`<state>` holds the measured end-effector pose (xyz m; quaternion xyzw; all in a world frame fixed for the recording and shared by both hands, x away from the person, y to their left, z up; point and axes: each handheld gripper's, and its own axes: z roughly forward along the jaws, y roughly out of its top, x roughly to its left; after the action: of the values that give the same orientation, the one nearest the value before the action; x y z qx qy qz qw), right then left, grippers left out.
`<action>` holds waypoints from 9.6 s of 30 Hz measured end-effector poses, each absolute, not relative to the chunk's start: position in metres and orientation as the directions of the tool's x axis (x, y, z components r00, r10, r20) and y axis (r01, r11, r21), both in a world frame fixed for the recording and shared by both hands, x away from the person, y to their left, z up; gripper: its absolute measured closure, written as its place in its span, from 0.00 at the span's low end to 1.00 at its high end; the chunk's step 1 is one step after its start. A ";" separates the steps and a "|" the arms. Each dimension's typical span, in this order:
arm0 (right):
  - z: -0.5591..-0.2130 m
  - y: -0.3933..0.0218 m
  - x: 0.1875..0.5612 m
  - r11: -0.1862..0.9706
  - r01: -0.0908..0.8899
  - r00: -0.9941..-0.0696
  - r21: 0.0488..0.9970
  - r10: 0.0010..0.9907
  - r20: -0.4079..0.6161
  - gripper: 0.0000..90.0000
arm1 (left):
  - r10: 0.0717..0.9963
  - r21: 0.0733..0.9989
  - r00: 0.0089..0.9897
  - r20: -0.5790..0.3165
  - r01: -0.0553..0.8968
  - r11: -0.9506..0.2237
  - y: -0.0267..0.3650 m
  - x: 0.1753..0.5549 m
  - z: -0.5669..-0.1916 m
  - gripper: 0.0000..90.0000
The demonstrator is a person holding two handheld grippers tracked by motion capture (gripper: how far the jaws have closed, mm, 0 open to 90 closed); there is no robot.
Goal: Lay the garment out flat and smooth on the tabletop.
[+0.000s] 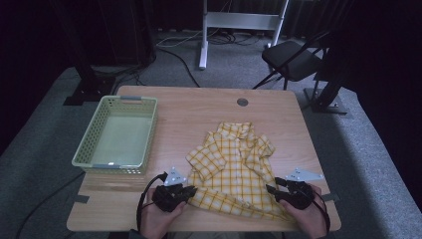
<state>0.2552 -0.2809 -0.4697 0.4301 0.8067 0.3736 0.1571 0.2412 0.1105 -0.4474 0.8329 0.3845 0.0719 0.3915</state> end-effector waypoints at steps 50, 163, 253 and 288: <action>-0.473 -0.274 0.260 0.363 0.573 -0.591 0.735 0.804 0.064 0.57 | 0.732 0.613 0.663 -0.158 0.647 -0.454 0.114 0.250 -0.468 0.67; -0.457 -0.277 0.268 0.311 0.535 -0.562 0.786 0.825 0.056 0.77 | 0.690 0.718 0.713 -0.126 0.545 -0.433 0.069 0.286 -0.477 0.58; -0.472 -0.338 0.278 0.145 0.662 -0.257 0.736 0.965 0.042 0.63 | 0.694 0.746 0.715 -0.088 0.509 -0.429 0.067 0.281 -0.482 0.56; -0.469 -0.329 0.288 0.225 0.635 -0.337 0.739 0.942 0.003 0.97 | 0.694 0.757 0.715 -0.083 0.498 -0.423 0.067 0.280 -0.483 0.56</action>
<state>0.2876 -0.3293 -0.4691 0.5273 0.7475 0.3310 0.2316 0.2804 0.0669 -0.4833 0.8345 0.3569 0.1221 0.4016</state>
